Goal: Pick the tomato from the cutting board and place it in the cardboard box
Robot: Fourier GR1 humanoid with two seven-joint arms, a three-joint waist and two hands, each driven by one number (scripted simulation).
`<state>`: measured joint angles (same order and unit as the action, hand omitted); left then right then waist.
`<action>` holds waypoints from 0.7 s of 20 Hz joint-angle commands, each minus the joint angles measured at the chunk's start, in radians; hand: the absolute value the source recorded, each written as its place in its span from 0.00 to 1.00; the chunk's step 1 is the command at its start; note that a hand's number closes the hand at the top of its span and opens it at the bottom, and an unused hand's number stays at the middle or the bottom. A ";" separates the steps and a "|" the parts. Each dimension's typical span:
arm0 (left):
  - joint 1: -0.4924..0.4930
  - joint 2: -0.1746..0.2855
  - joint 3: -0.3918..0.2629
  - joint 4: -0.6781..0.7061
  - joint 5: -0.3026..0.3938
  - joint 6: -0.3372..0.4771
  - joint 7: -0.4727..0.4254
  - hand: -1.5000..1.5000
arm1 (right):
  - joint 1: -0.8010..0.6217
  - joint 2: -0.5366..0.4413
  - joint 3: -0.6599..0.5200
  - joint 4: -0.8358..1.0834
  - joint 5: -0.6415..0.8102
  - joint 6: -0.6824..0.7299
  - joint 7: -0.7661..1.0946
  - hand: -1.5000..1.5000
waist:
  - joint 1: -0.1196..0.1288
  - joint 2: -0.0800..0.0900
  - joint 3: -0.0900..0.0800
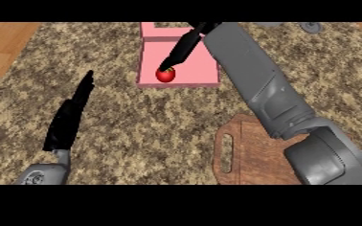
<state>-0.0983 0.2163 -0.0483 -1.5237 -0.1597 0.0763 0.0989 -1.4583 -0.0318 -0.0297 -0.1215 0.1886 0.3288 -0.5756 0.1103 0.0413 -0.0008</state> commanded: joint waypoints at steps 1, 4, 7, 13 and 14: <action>-0.012 0.001 -0.001 -0.006 -0.007 0.003 0.014 0.50 | -0.030 -0.064 -0.115 0.028 -0.109 0.058 0.046 0.00 | 0.001 0.006 0.001; -0.012 -0.004 -0.007 0.005 -0.018 0.008 0.006 0.50 | -0.023 -0.115 -0.143 0.045 -0.131 0.042 0.074 0.00 | -0.004 0.008 0.000; 0.018 -0.012 -0.025 -0.014 -0.020 0.003 -0.017 0.50 | -0.030 -0.218 -0.167 0.057 -0.149 0.029 0.113 0.00 | 0.022 0.020 0.000; -0.013 0.013 -0.002 -0.018 0.002 -0.023 -0.017 0.50 | -0.009 -0.348 -0.200 0.063 -0.178 0.111 0.123 0.00 | 0.048 0.040 0.002; -0.034 -0.019 -0.022 0.002 -0.014 -0.002 -0.013 0.50 | 0.016 -0.342 -0.189 0.054 -0.167 0.108 0.087 0.00 | 0.037 0.051 0.003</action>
<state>-0.1117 0.2146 -0.0573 -1.5320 -0.1643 0.0664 0.0887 -1.4585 -0.3174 -0.2076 -0.0641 0.0304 0.4115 -0.4777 0.1413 0.0765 0.0011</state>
